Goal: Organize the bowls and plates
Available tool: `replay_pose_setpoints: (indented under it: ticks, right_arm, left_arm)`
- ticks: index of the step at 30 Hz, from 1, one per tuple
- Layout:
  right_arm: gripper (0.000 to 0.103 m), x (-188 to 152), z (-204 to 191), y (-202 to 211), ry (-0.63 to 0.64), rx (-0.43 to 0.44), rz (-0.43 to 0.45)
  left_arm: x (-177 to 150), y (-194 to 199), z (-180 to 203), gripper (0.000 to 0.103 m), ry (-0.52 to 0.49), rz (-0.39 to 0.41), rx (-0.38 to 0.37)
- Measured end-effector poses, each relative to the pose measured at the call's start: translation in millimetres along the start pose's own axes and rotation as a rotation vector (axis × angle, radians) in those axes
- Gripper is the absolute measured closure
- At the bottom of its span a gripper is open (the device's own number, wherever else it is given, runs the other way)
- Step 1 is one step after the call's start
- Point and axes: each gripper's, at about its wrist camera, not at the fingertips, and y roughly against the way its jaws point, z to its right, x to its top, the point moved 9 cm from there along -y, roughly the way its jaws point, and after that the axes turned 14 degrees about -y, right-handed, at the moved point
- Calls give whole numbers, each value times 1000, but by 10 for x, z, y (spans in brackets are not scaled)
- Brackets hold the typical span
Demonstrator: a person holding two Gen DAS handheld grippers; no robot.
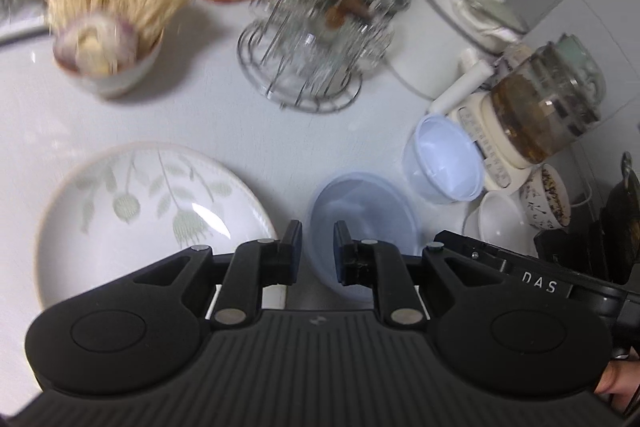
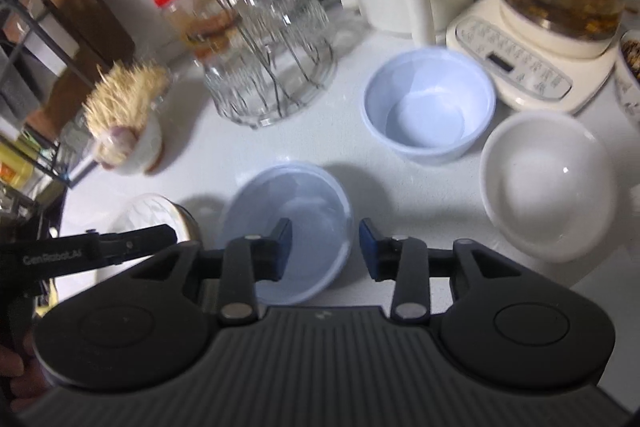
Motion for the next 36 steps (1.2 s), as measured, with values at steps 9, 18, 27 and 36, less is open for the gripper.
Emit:
replay_pose_setpoints:
  ticks: [9,18,27,36]
  right_arm:
    - [63,3,-316,547,-23,20,145]
    - [63,-52,-472,926,-18,10,264]
    - [63,89,-547,1230,-30,-41,371]
    - [63,42,-629,1257,-49,-49,412]
  left_arm:
    - [261,433,83,85,-138,70,-28]
    - [380,701,165,85,-226,121,-74]
    - [475,942,416,85,-314,203,-160]
    - [535,987,377,85,-341,207,-187]
